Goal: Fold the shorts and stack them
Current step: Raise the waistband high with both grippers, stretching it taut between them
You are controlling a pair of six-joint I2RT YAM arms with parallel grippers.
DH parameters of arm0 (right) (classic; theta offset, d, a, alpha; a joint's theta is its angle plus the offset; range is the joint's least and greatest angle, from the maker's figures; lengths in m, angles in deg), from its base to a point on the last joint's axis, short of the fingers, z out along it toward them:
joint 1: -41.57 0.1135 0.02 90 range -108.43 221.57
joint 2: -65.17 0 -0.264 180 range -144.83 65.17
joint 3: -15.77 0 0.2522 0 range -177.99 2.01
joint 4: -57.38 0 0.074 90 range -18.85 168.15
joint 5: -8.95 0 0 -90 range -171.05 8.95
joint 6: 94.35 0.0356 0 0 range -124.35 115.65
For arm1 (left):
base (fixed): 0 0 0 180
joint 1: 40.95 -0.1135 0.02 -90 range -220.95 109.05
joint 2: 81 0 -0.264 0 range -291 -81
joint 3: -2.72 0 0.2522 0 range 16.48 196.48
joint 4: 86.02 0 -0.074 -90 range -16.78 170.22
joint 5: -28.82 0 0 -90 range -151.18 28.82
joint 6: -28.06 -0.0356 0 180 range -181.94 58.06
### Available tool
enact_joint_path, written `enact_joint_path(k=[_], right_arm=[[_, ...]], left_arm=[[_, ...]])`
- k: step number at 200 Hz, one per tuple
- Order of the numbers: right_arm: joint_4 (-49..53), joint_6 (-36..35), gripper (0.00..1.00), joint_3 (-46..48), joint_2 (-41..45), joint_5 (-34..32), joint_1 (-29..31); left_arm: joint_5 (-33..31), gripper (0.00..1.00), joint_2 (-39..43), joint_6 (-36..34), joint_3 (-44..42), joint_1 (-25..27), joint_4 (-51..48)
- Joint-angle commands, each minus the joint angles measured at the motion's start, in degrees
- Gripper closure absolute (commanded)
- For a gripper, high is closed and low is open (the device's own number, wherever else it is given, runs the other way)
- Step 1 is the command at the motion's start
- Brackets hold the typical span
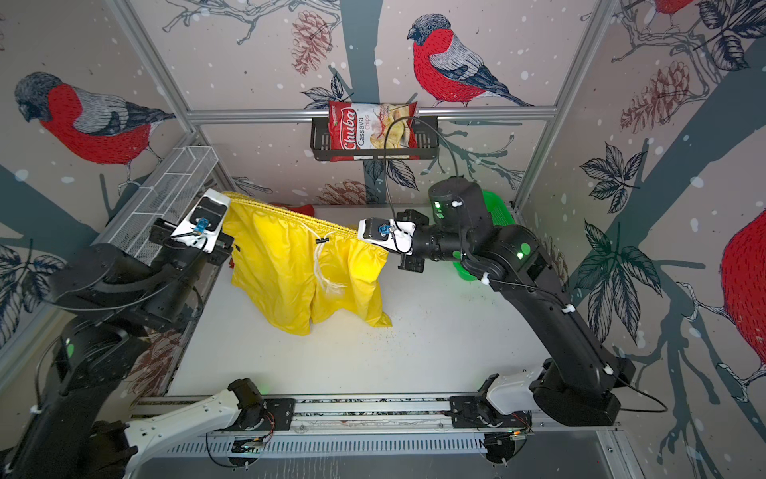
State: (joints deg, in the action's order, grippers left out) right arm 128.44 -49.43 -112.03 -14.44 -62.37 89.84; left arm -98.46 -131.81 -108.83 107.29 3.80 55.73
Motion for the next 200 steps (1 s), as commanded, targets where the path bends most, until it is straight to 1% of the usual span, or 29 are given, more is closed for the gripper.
enact_joint_path(k=[1, 15, 22, 33, 45, 56, 71, 89, 107, 119, 137, 156, 170, 183, 200], right_arm=[[5.0, -0.5, 1.0, -0.1, -1.5, 0.4, -0.5], [4.5, 0.4, 1.0, 1.9, -1.2, -0.9, -1.1], [4.3, 0.8, 1.0, 3.1, -0.7, -1.0, -1.7], [3.7, 1.4, 1.0, 4.9, 0.6, -0.7, -3.0], [3.1, 2.0, 1.0, 7.0, 2.5, 0.3, -4.8], [2.5, 2.4, 1.0, 8.8, 4.6, 2.1, -6.5], [1.4, 3.1, 1.0, 11.5, 7.5, 4.5, -8.2], [-1.0, 5.0, 1.0, 14.6, 10.8, 4.5, -8.5], [-0.4, 5.9, 1.0, 14.5, 11.2, 6.3, -7.8], [0.2, 6.6, 1.0, 13.7, 10.3, 5.8, -5.3], [1.7, 6.9, 1.0, 11.0, 8.1, 3.6, 1.0], [2.4, 8.3, 1.0, 5.3, 2.5, 0.5, 8.9], [4.0, 8.8, 1.0, -0.3, -1.3, 1.0, 13.5], [5.5, 9.7, 1.0, -5.6, -4.5, 2.0, 15.4], [5.9, 9.6, 1.0, -8.5, -6.8, 6.2, 14.7]], left_arm=[[-5.8, 1.0, -1.4, 1.0, -0.5, -0.5, 8.3], [-4.6, 1.0, -3.4, 2.2, -1.6, -1.0, 7.8], [-3.2, 1.0, -4.4, 3.3, -1.9, -2.2, 7.3], [1.4, 1.0, -6.0, 6.2, -1.6, -6.5, 5.7], [9.5, 1.0, -7.3, 10.4, -1.4, -12.6, 4.5], [15.3, 1.0, -8.0, 13.2, -1.7, -17.4, 4.1], [20.0, 1.0, -8.4, 15.4, -2.5, -21.3, 4.2], [23.5, 1.0, -8.1, 17.9, -2.6, -24.5, 3.7], [22.5, 1.0, -6.7, 19.2, -1.4, -25.1, 2.5], [21.4, 1.0, -5.3, 19.3, -0.1, -25.2, 1.3], [18.0, 1.0, -3.4, 17.5, 1.5, -25.1, 0.8], [15.0, 1.0, -2.7, 13.1, 3.2, -25.1, 0.8], [12.6, 1.0, -3.3, 9.3, 4.3, -25.1, 2.7], [11.0, 1.0, -5.0, 6.1, 5.8, -25.2, 4.2], [10.6, 1.0, -8.2, 4.7, 8.3, -25.3, 5.2]])
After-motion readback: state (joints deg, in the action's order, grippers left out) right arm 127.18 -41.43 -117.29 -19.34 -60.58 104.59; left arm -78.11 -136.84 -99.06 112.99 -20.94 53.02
